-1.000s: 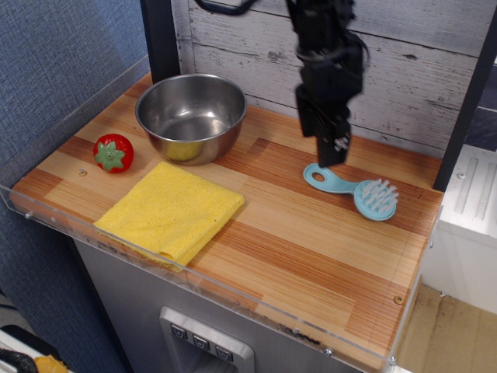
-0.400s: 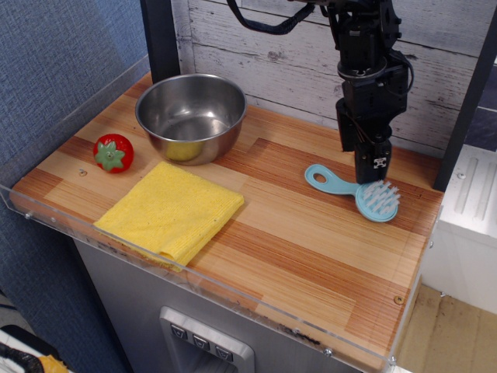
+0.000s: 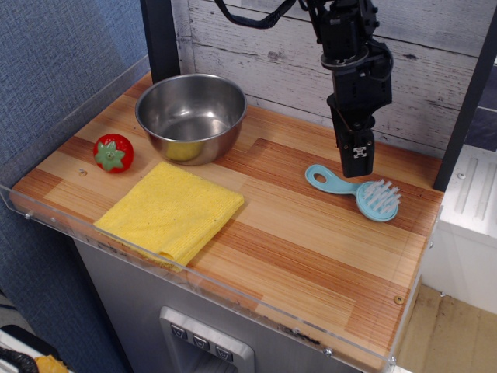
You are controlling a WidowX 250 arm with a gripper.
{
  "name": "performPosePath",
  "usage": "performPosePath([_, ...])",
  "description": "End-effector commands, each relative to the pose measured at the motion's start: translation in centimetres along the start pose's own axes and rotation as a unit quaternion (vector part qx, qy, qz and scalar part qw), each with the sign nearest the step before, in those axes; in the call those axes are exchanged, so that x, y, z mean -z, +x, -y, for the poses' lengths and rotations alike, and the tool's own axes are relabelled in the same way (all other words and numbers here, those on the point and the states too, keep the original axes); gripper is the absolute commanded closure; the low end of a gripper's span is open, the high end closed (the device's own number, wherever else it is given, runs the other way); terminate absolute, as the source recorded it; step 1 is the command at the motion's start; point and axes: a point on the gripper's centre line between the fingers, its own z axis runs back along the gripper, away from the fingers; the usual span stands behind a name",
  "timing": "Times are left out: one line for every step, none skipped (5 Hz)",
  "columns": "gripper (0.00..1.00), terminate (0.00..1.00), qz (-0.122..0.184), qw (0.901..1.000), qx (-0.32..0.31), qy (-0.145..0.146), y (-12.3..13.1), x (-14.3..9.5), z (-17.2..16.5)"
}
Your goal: Place the blue brush on the yellow cloth.
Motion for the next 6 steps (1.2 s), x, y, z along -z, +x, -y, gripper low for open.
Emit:
performPosePath([0.00,0.00,-0.011,0.9987,0.045,-0.023,-1.2,-0.3,-0.5])
performPosePath([0.00,0.00,-0.018,0.9966,0.076,-0.025,-0.8,0.2,0.2])
performPosePath([0.00,0.00,-0.025,0.9938,0.105,-0.027,-0.1,0.4,0.7])
performPosePath([0.00,0.00,-0.034,0.9907,0.126,-0.038,-0.6,0.4,1.0])
performPosePath([0.00,0.00,-0.046,0.9876,0.144,-0.043,-1.0,0.9,1.7])
performPosePath([0.00,0.00,-0.061,0.9849,0.155,-0.047,-1.4,1.4,2.4])
